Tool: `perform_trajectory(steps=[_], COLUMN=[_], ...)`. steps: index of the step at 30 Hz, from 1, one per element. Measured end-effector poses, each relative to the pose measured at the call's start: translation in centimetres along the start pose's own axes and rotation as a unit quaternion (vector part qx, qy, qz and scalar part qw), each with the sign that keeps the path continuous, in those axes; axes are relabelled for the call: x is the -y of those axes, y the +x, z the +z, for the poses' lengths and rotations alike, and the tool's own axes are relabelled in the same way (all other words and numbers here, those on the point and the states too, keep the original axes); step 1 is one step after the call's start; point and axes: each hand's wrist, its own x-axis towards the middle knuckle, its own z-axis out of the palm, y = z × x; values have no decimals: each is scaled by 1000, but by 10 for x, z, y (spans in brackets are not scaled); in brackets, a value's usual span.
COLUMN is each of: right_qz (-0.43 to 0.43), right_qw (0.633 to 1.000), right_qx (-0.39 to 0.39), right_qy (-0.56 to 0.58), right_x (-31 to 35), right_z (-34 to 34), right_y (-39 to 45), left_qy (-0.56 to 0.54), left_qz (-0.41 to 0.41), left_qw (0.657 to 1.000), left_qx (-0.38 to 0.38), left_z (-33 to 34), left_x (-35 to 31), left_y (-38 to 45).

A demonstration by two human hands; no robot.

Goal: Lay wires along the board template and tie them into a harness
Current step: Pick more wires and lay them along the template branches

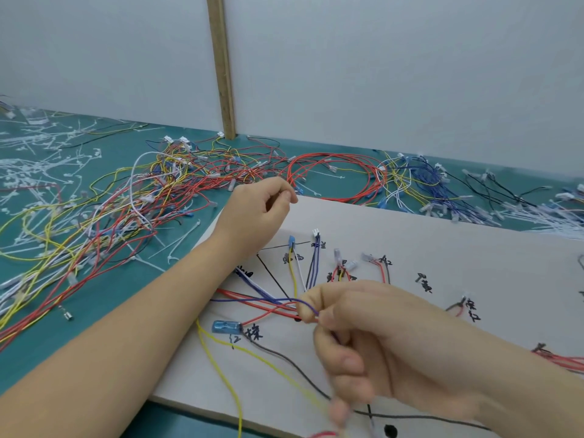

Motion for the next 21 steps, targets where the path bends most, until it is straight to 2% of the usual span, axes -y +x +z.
perform_trajectory(steps=[1,2,5,13,18,21], right_qz=[-3,-10,0,6,-20,1], right_qw=[997,995,997,997,997,994], right_qx=[-27,-18,-60,-81,-69,-114], right_qy=[72,96,42,4,36,5], right_x=[2,-3,-7,-9,-7,-16], right_z=[-1,-9,-22,-41,-62,-65], right_y=[-6,-12,-22,-31,-68,-80], left_qy=[1,2,11,47,72,84], left_qz=[1,2,9,22,36,42], left_qw=[1000,1000,1000,998,996,994], left_qx=[3,5,10,32,48,59], left_z=[0,0,0,-1,1,0], left_x=[0,0,1,-1,-4,-5], left_y=[0,1,0,-1,-1,-1])
